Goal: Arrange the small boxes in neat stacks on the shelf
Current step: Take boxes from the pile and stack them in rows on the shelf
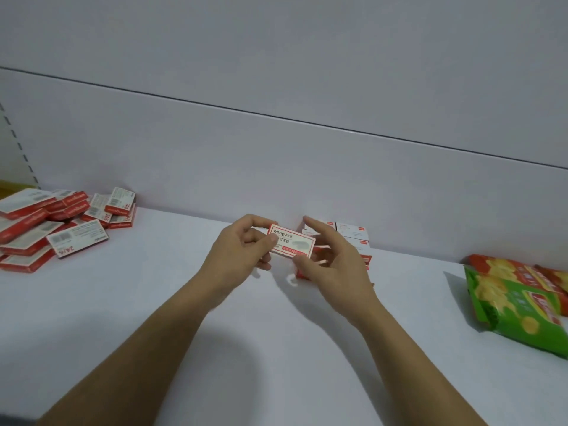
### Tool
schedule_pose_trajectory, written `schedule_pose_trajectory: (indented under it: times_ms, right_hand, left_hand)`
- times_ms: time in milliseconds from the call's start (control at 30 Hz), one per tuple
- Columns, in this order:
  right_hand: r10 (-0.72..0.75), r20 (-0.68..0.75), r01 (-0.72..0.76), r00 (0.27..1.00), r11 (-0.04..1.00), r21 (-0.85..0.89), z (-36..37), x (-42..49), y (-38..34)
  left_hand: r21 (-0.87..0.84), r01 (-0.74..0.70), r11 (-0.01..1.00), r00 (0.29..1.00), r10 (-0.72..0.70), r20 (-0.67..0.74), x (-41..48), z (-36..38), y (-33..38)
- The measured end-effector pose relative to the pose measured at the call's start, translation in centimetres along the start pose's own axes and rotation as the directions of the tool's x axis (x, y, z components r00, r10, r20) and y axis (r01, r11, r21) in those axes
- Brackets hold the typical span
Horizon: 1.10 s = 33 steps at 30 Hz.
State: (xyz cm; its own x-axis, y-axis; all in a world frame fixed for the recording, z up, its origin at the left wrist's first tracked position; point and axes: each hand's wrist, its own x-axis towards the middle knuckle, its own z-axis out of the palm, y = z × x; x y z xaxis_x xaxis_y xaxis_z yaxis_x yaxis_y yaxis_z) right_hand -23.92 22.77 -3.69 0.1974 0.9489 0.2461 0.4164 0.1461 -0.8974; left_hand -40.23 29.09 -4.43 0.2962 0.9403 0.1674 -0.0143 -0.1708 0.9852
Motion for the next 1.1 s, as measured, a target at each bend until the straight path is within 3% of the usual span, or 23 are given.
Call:
schedule_pose_trajectory:
  times_ms: [33,100,300,433,600,700,900,1000,1100]
  right_hand:
    - [-0.099,0.008,0.099,0.995,0.977,-0.190,0.0,0.1,0.2]
    - [-0.225,0.051,0.227,0.973,0.892,-0.392,0.0,0.3,0.5]
    - [-0.422,0.085,0.371,0.903,0.661,-0.653,0.6,1.1,0.4]
    - [-0.477,0.114,0.416,0.871,0.595,-0.688,1.4,2.2,-0.5]
    - [-0.330,0.245,0.398,0.912,0.561,-0.725,3.4,4.8,-1.7]
    - [-0.190,0.304,0.358,0.934,0.551,-0.754,5.1,7.0,-1.6]
    - [-0.078,0.280,0.272,0.957,0.578,-0.769,8.7,10.4,-0.5]
    - [-0.030,0.254,0.223,0.967,0.588,-0.778,10.6,11.6,-0.1]
    - [-0.044,0.178,0.170,0.983,0.581,-0.796,11.9,11.6,0.2]
  left_hand:
    - [0.035,-0.011,0.999,1.000,0.012,-0.003,0.0,-0.1,-0.1]
    - [0.086,-0.024,0.996,1.000,0.024,0.001,0.0,-0.3,-0.2]
    - [0.110,-0.022,0.994,0.997,0.030,-0.066,0.7,-0.6,0.6]
    - [0.222,-0.039,0.974,0.998,0.048,-0.035,1.3,-2.3,1.0]
    - [0.648,-0.074,0.758,0.997,0.051,0.054,2.2,-6.8,-0.1]
    - [0.783,-0.073,0.617,0.997,0.055,0.050,2.3,-9.2,-0.9]
    - [0.950,-0.141,0.277,0.990,0.033,0.138,3.4,-12.6,-1.4]
    - [0.963,-0.169,0.209,0.985,0.048,0.163,4.5,-13.8,-1.8]
    - [0.951,-0.178,0.252,0.984,0.042,0.173,5.2,-14.1,-2.6]
